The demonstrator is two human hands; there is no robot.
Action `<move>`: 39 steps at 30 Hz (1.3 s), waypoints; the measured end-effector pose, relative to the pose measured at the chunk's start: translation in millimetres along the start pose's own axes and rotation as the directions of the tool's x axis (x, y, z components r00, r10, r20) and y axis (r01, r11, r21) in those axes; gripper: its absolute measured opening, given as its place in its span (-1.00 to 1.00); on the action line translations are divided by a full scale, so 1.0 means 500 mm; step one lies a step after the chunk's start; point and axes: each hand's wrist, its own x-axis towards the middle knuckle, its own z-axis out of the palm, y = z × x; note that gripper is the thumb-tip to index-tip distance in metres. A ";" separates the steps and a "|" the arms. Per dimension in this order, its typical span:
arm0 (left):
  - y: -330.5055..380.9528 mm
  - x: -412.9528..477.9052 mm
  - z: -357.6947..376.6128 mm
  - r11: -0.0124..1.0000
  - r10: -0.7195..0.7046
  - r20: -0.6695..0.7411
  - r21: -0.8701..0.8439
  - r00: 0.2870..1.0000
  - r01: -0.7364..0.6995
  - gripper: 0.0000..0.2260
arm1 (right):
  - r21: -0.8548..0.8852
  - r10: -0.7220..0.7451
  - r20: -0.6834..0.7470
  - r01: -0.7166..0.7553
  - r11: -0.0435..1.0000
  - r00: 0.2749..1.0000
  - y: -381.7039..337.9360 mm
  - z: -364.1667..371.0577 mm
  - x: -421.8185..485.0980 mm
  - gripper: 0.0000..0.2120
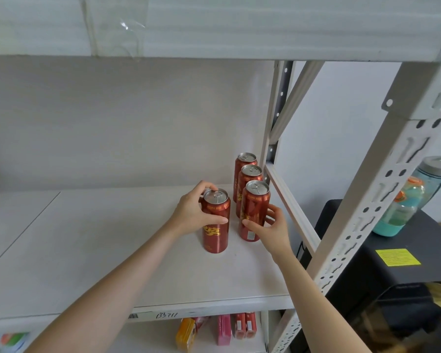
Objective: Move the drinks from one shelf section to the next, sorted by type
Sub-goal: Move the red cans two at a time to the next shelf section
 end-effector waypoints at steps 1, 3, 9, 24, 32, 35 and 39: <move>-0.001 -0.002 -0.002 1.000 -0.002 0.011 -0.017 1.000 0.002 -0.45 | 0.004 0.009 -0.024 -0.009 1.000 1.000 0.007 -0.002 -0.015 -0.21; -0.004 -0.006 -0.006 0.998 -0.015 0.038 -0.068 0.999 0.018 -0.47 | 0.016 -0.011 -0.106 0.013 1.000 0.994 0.024 -0.006 -0.051 -0.32; -0.014 -0.018 -0.011 0.962 -0.138 0.041 -0.230 0.990 0.144 -0.34 | -0.108 -0.070 -0.065 0.063 0.992 0.995 0.048 0.019 -0.128 -0.61; 0.010 -0.066 0.022 0.948 -0.146 0.131 -0.265 0.981 0.177 -0.38 | -0.039 -0.048 0.184 0.056 0.998 0.982 0.030 0.068 -0.157 -0.34; 0.036 -0.072 0.073 0.942 -0.084 0.188 -0.304 0.979 0.140 -0.38 | -0.010 -0.066 0.084 0.067 0.998 0.994 0.041 0.024 -0.180 -0.39; 0.044 -0.063 0.098 0.932 -0.097 0.206 -0.325 0.974 0.161 -0.44 | -0.013 -0.064 0.059 0.065 0.998 0.996 0.046 0.000 -0.176 -0.38; 0.047 -0.049 0.130 0.923 -0.115 0.206 -0.339 0.972 0.181 -0.53 | -0.019 -0.055 0.052 0.056 0.998 0.997 0.050 -0.028 -0.164 -0.39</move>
